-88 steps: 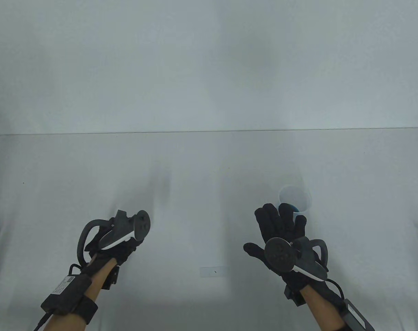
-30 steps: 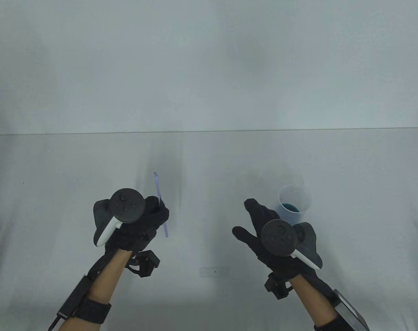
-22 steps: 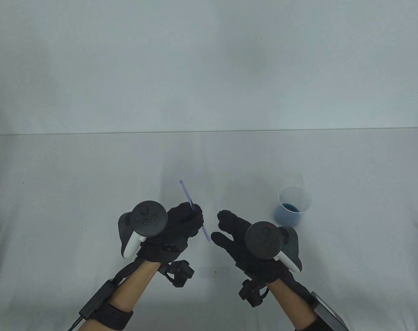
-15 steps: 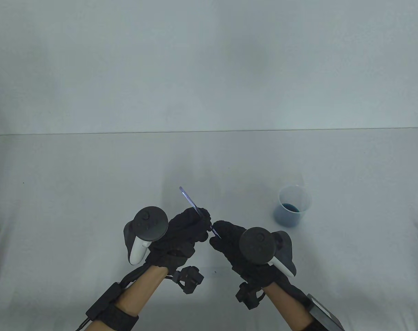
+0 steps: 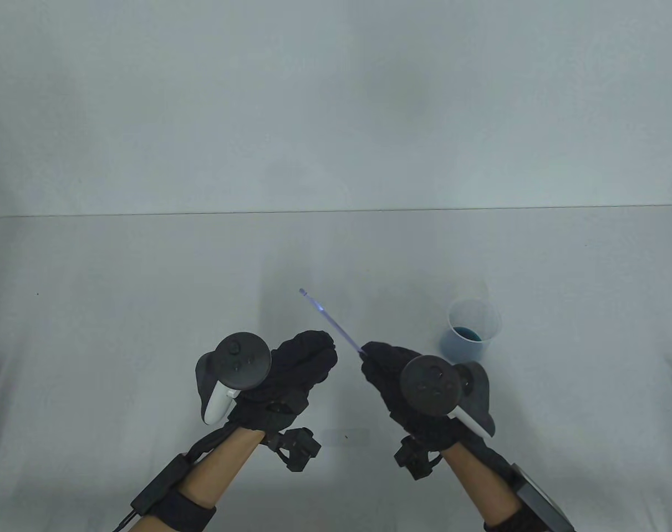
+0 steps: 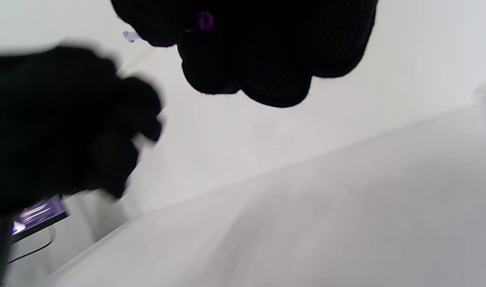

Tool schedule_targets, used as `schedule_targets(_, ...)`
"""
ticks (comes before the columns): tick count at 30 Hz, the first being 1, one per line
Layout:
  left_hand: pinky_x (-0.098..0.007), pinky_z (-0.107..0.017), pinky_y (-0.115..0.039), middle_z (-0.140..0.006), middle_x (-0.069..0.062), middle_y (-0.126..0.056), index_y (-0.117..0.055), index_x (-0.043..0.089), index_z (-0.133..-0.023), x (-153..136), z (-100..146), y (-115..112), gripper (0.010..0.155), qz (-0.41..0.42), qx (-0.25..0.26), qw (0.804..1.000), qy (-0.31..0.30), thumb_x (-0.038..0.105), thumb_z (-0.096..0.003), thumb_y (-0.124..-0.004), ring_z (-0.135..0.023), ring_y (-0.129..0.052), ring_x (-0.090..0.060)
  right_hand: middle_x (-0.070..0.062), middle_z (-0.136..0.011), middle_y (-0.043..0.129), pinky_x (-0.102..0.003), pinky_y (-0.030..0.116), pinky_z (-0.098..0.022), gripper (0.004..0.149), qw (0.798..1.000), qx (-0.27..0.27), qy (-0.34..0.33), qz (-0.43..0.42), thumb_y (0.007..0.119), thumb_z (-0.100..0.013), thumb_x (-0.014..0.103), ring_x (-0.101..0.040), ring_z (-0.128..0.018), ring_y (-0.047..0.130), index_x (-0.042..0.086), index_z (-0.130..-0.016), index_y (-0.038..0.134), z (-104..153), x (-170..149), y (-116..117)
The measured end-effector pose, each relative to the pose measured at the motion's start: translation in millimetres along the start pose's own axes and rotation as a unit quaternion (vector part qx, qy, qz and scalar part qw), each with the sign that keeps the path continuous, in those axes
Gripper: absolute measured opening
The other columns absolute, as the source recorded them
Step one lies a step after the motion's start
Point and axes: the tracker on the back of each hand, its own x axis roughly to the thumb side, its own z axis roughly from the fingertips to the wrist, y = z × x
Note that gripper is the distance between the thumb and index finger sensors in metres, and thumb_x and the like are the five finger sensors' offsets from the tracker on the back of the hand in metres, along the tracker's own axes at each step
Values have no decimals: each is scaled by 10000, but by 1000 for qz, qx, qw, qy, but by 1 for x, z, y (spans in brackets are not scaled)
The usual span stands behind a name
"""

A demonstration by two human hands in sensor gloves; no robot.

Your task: Dip glass rod into dye solution and streak across glass slide

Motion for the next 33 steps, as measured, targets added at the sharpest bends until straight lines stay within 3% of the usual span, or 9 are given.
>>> schedule_targets(4, -520, -659, -725, -1057, -113, -727, -564, 137, -1095, -4, 8, 21, 677, -136, 21, 990, -29, 524, -554, -691, -872, -862, -298, 18, -682, 946, -393, 837, -516, 440, 997, -40, 46, 41, 686, -548, 413, -180, -601, 968, 185, -918, 751, -8, -24, -52)
schedule_targets(9, -605, -724, -627, -1177, -159, -551, -453, 142, -1148, -28, 18, 43, 765, -279, 28, 959, -33, 584, -550, -631, -1049, -680, -397, 4, -664, 941, -408, 826, -513, 427, 983, -53, 119, 130, 688, -550, 404, -190, -590, 957, 190, -909, 772, -13, -58, -104)
schedule_targets(14, -641, -750, -571, -1215, -180, -483, -423, 144, -1167, -58, 30, 46, 798, -362, 21, 932, -9, 605, -543, -608, -1117, -585, -431, 8, -646, 934, -399, 827, -505, 421, 951, -37, 171, 256, 683, -547, 405, -175, -570, 949, 198, -902, 776, -20, -80, -122)
schedule_targets(19, -649, -772, -518, -1233, -206, -414, -384, 118, -1178, -87, 41, 36, 847, -355, -4, 935, 22, 620, -533, -602, -1145, -483, -481, 1, -633, 932, -407, 819, -507, 416, 920, 46, 211, 327, 695, -542, 405, -179, -564, 943, 203, -892, 791, -36, -101, -113)
schedule_targets(25, -647, -784, -473, -1239, -221, -349, -348, 115, -1180, -106, 40, 28, 863, -357, -36, 932, 45, 627, -530, -592, -1147, -393, -508, 10, -636, 929, -405, 812, -524, 413, 881, 132, 224, 395, 705, -527, 416, -176, -577, 939, 228, -883, 798, -58, -117, -69)
schedule_targets(33, -643, -791, -449, -1242, -222, -319, -334, 114, -1183, -106, 40, 28, 874, -346, -36, 937, 37, 633, -526, -587, -1152, -355, -506, 17, -637, 928, -402, 810, -529, 413, 852, 188, 219, 436, 708, -522, 420, -172, -579, 939, 238, -881, 798, -71, -127, -27)
